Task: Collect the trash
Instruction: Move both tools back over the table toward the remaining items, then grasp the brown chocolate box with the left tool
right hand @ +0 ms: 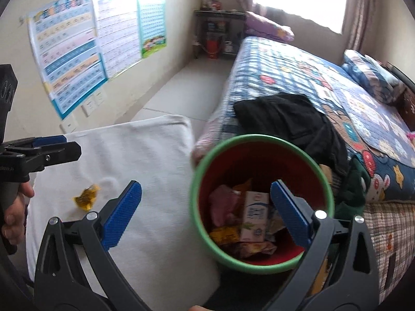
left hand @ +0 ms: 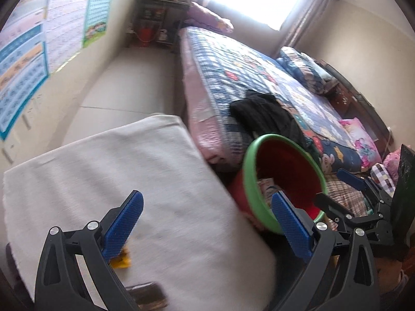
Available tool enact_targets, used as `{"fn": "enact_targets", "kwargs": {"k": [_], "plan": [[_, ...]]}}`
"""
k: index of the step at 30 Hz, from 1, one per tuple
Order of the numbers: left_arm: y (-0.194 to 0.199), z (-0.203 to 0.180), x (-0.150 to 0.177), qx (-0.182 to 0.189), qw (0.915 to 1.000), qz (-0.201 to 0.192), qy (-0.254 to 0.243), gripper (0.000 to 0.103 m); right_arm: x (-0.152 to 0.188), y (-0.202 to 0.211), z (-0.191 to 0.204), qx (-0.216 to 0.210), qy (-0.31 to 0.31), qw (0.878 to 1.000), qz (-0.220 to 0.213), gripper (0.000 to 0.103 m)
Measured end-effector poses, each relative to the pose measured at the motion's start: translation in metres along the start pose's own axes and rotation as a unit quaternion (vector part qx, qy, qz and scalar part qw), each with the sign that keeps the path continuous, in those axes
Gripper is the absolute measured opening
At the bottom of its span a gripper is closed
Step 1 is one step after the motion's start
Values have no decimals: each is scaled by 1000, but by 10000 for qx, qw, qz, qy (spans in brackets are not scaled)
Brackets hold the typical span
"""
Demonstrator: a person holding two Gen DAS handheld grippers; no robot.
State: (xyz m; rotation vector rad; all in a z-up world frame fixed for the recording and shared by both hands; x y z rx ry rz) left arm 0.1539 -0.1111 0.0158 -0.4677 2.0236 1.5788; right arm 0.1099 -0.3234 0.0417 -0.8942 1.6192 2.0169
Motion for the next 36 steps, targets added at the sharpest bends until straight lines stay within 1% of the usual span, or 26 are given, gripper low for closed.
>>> {"fn": "enact_targets", "kwargs": {"k": [8, 11, 14, 16, 19, 20, 21, 25, 29, 32, 34, 36], "plan": [[15, 64, 32, -508, 9981, 130, 322, 95, 4, -19, 58, -435, 371, 9983, 153, 98], [14, 79, 48, -686, 9968, 281, 307, 95, 6, -28, 77, -578, 480, 9969, 240, 98], [7, 89, 67, -787, 9950, 554, 270, 95, 11, -37, 95, -698, 586, 9952, 347, 98], [2, 91, 78, -815, 9938, 731, 200, 95, 14, -41, 103, -740, 670, 9941, 413, 98], [-18, 83, 99, -779, 9894, 1214, -137, 95, 15, -43, 108, -777, 720, 9933, 455, 98], [-24, 80, 106, -765, 9880, 1323, -232, 95, 15, -43, 108, -784, 724, 9932, 458, 98], [-34, 76, 113, -772, 9852, 1485, -366, 95, 15, -44, 109, -795, 728, 9931, 468, 98], [-62, 67, 138, -913, 9747, 1918, -700, 95, 16, -46, 109, -813, 731, 9928, 493, 98], [-75, 63, 148, -1076, 9682, 2073, -897, 95, 21, -50, 108, -842, 705, 9924, 557, 98], [-82, 63, 153, -1127, 9648, 2158, -1000, 95, 26, -53, 104, -855, 664, 9922, 612, 98], [-85, 62, 154, -1146, 9636, 2173, -1058, 95, 27, -55, 101, -849, 634, 9923, 634, 98], [-89, 60, 156, -1076, 9642, 2170, -1080, 95, 28, -56, 98, -848, 597, 9926, 637, 98]]}}
Point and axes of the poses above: each gripper's, at about its wrist camera, not at the fingertips, and y roughly against the way its jaws point, z to its left, x to its underside, the point moved 2 cm from there along -y, roughly the way its jaws point, and after that the axes turned 12 degrees about -x, right-handed, at the moved point
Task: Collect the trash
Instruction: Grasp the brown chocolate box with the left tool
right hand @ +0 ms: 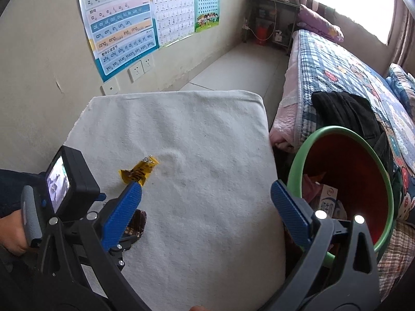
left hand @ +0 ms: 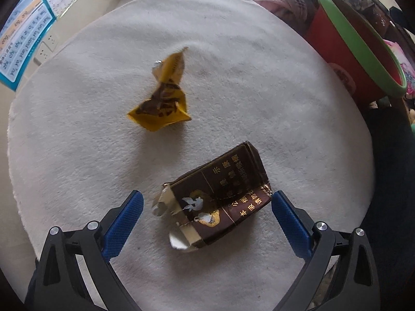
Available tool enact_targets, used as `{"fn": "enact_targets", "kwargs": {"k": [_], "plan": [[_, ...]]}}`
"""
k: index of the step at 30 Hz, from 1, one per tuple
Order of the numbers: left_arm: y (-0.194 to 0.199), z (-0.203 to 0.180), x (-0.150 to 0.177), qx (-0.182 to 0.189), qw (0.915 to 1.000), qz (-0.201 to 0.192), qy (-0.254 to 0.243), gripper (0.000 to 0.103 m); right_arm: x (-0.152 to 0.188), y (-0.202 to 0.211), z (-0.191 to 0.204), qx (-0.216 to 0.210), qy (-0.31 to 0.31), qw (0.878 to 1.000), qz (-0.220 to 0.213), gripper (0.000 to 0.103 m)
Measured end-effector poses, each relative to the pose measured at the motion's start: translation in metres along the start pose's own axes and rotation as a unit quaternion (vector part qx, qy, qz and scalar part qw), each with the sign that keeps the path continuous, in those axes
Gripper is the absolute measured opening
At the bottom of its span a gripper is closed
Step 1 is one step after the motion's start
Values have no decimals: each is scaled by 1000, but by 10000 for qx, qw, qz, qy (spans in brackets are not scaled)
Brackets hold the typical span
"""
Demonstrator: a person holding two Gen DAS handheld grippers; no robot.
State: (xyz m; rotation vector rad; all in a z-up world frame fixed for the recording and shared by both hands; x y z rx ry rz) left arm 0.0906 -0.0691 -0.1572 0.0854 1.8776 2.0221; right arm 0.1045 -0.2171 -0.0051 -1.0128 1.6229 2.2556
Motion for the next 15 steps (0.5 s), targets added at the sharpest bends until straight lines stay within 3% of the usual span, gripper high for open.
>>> {"fn": "enact_targets", "kwargs": {"k": [2, 4, 15], "plan": [[-2, -1, -1, 74, 10000, -46, 33, 95, 1, -1, -2, -4, -35, 10000, 11, 98], [-3, -2, 0, 72, 10000, -42, 16, 83, 1, -2, -3, -11, -51, 10000, 15, 98], [19, 21, 8, 80, 9985, -214, 503, 80, 0, -7, 2, -57, 0, 10000, 58, 98]]}}
Point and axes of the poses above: each gripper's, at about its wrist camera, not at the fingertips, and y roughly against the way its jaws point, z to its left, x to its underside, the point moved 2 cm from there along -y, roughly the way its jaws point, and after that the axes turned 12 degrees about -x, right-handed, at the moved point
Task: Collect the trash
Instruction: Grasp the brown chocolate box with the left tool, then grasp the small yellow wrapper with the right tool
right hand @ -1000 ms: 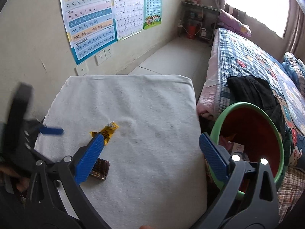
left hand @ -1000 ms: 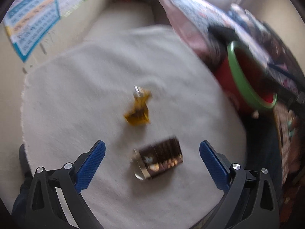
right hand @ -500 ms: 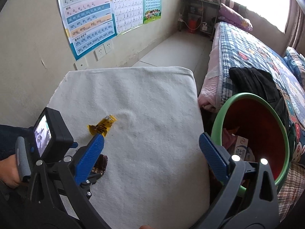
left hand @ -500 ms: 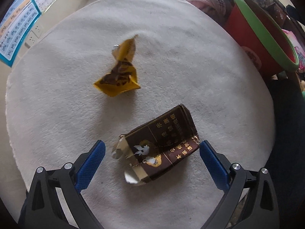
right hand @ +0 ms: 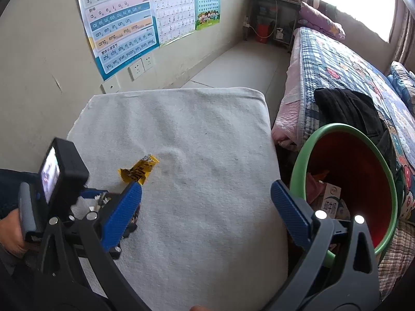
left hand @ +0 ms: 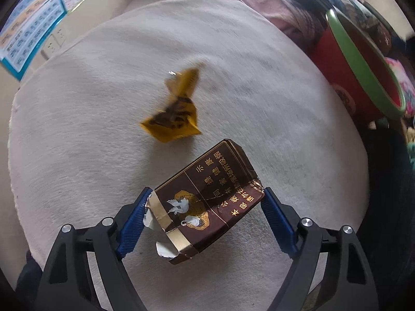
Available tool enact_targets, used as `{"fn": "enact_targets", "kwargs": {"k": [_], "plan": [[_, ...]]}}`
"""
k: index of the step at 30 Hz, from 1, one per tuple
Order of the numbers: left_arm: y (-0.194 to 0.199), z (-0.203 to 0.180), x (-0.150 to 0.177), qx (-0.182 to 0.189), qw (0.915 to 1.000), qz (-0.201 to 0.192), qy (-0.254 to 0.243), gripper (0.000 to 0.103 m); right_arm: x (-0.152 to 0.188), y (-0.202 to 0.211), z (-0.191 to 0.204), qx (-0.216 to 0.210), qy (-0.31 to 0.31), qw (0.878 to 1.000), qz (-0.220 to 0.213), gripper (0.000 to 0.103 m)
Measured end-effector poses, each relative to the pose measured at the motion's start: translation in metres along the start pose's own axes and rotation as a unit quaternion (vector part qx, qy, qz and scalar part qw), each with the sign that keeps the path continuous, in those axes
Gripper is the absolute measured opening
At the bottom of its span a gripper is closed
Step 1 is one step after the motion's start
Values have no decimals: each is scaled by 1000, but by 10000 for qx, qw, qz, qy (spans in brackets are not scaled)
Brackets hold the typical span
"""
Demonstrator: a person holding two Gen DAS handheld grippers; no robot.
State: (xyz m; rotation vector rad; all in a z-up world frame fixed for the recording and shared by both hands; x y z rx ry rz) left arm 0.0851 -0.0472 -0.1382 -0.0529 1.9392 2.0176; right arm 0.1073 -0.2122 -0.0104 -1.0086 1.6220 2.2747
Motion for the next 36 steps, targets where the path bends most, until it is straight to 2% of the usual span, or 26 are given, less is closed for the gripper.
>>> {"fn": "enact_targets", "kwargs": {"k": [10, 15, 20, 23, 31, 36], "plan": [[40, 66, 6, -140, 9960, -281, 838, 80, -6, -20, 24, -170, 190, 9996, 152, 98], [55, 103, -2, -265, 9870, -569, 1482, 80, -11, -39, 43, -309, 309, 9987, 265, 98], [63, 122, -17, -275, 9763, -836, 1976, 80, -11, -64, 59, -408, 257, 9980, 410, 98], [65, 128, -23, -286, 9725, -904, 2129, 80, -10, -79, 62, -482, 109, 9975, 511, 98], [57, 137, -28, -290, 9687, -881, 2302, 80, -11, -111, 59, -449, -331, 9964, 632, 97], [56, 136, -33, -168, 9685, -894, 2318, 80, -8, -133, 63, -395, -393, 9950, 827, 83]]}}
Point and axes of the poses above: each gripper's, at about its wrist camera, not at the fingertips, and y roughly against the way its jaws point, z to its left, x to its underside, the point moved 2 cm from there along -y, roughly the way its jaws point, and after that the axes turned 12 degrees about -x, right-handed, at the moved point
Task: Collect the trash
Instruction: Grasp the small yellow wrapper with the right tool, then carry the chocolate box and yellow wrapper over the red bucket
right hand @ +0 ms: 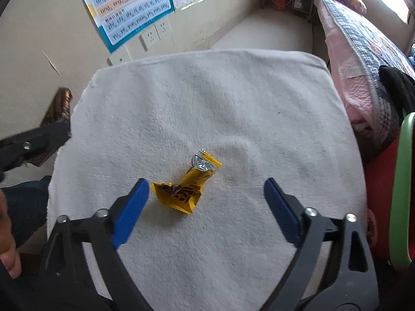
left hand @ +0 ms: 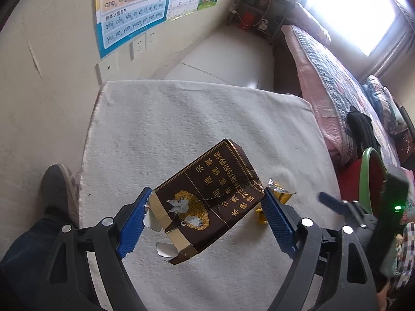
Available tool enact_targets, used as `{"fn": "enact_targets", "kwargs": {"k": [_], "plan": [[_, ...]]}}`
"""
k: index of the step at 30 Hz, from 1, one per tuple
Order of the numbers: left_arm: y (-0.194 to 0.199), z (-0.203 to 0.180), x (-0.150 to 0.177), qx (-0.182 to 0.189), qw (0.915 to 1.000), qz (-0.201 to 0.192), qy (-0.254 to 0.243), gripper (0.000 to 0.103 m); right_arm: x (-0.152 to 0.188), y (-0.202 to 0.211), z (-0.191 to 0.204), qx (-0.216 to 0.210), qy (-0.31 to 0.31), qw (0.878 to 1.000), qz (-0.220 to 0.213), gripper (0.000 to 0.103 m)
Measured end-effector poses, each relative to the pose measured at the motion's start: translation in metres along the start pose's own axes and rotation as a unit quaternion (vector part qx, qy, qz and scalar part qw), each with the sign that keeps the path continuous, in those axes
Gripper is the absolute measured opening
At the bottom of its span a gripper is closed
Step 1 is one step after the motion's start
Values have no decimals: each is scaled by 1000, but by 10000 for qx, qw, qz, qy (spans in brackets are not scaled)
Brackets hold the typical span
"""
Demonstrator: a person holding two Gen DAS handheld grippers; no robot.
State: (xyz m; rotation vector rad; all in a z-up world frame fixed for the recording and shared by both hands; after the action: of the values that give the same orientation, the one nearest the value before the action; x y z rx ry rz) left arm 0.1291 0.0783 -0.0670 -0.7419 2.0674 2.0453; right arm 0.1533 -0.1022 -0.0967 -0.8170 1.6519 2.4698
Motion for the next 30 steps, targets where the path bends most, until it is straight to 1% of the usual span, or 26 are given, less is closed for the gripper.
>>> {"fn": "enact_targets", "kwargs": {"k": [2, 4, 5, 7, 8, 9, 11, 12, 13, 15, 17, 22, 30], "plan": [[-1, -3, 1, 2, 10000, 0, -34, 80, 1, -8, 0, 66, 18, 9999, 97, 79], [-1, -5, 0, 31, 10000, 9, -44, 80, 1, -15, 0, 59, -15, 9999, 162, 71], [-2, -5, 0, 51, 10000, 15, -42, 80, 1, -17, 0, 45, -33, 9998, 176, 69], [-3, -6, 0, 66, 10000, 25, -44, 80, 0, -20, 0, 39, -69, 9998, 203, 59], [-3, -6, 0, 77, 10000, 33, -38, 80, 0, -23, -1, 38, -89, 9997, 218, 57], [-4, -6, 0, 92, 9999, 47, -34, 80, 0, -24, -2, 22, -107, 9996, 241, 52], [-5, -6, 0, 105, 9999, 59, -33, 80, -1, -29, -2, -44, -142, 9995, 292, 43], [-6, -6, 0, 112, 9999, 64, -33, 80, -2, -31, -1, -67, -138, 9994, 319, 36], [-6, -6, 0, 128, 9999, 70, -35, 80, -2, -32, 0, -97, -121, 9993, 338, 33], [-6, -7, 0, 139, 9999, 65, -43, 80, -3, -30, 2, -70, -72, 9994, 337, 13], [-6, -9, 0, 157, 9998, 58, -53, 80, -3, -27, 2, -81, -69, 9994, 334, 6], [-4, -13, 0, 212, 9997, 48, -87, 80, -3, -11, 3, -27, 46, 9997, 243, 6], [4, -22, 0, 316, 9994, -34, -152, 80, -3, 23, 4, -18, 58, 10000, 12, 6]]}}
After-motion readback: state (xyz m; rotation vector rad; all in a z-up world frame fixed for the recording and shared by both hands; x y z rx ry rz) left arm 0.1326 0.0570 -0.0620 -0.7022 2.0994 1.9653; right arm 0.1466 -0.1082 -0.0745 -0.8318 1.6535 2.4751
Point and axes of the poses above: each gripper's, at about its wrist camera, not at the fingertips, and y roughly against the way its jaws point, z to its left, x to its underside, the point moved 2 cm from there along -y, roughly the way its jaws point, and after that the axes turned 12 degrees about -x, right-handed, at the moved point
